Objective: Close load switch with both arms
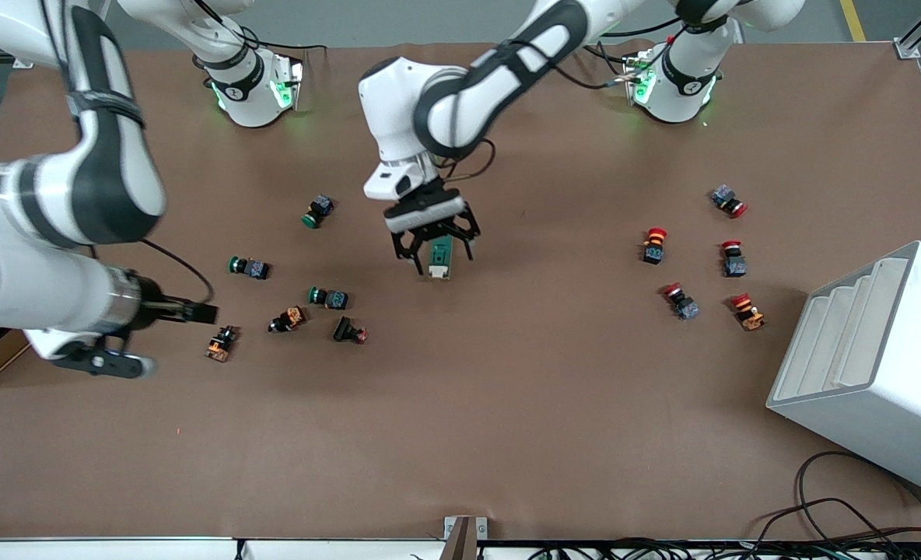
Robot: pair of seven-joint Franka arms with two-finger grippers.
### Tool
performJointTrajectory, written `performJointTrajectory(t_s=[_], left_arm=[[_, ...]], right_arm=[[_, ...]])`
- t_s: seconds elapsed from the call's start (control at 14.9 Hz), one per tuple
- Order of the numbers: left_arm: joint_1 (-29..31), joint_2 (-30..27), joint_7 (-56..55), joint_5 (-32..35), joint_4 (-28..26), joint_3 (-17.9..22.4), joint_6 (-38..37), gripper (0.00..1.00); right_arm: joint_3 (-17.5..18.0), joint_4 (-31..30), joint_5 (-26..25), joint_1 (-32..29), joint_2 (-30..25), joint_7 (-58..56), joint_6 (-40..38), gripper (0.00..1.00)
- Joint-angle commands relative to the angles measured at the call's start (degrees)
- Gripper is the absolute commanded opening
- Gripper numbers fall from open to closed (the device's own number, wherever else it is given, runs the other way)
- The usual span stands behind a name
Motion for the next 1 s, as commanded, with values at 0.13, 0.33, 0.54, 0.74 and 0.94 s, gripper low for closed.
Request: performJointTrajectory(t_s=[0.13, 0.33, 0.54, 0.74, 0.94], left_arm=[[12.09, -9.61, 20.69, -16.33, -0.18, -0.61, 0.54, 1.00], [19.04, -14.01, 30.20, -25.04, -0.18, -0.61, 0.36, 1.00], [26.60, -17.53, 39.41, -32.78, -0.18, -0.61, -0.95, 1.00], [32.32, -20.08, 49.35, -35.43, -0.18, -0.61, -6.57, 1.00], [37.77, -22.46, 57.70, -37.72, -0.18, -0.61, -10.79, 1.00]], right_arm=[[1.09, -1.60, -5.32, -4.12, -3.39, -9.44, -2.65, 1.00], [0.91, -1.51, -5.95, -5.70, -4.18, -13.32, -2.91, 1.00], [0.91, -1.33, -6.30, -6.32, -5.59, -13.33, -5.10, 1.00], [1.00, -0.46, -5.78, -7.81, -5.94, -13.33, -6.78, 1.00], [1.70, 1.30, -5.68, -8.43, -5.77, -12.80, -7.39, 1.00]])
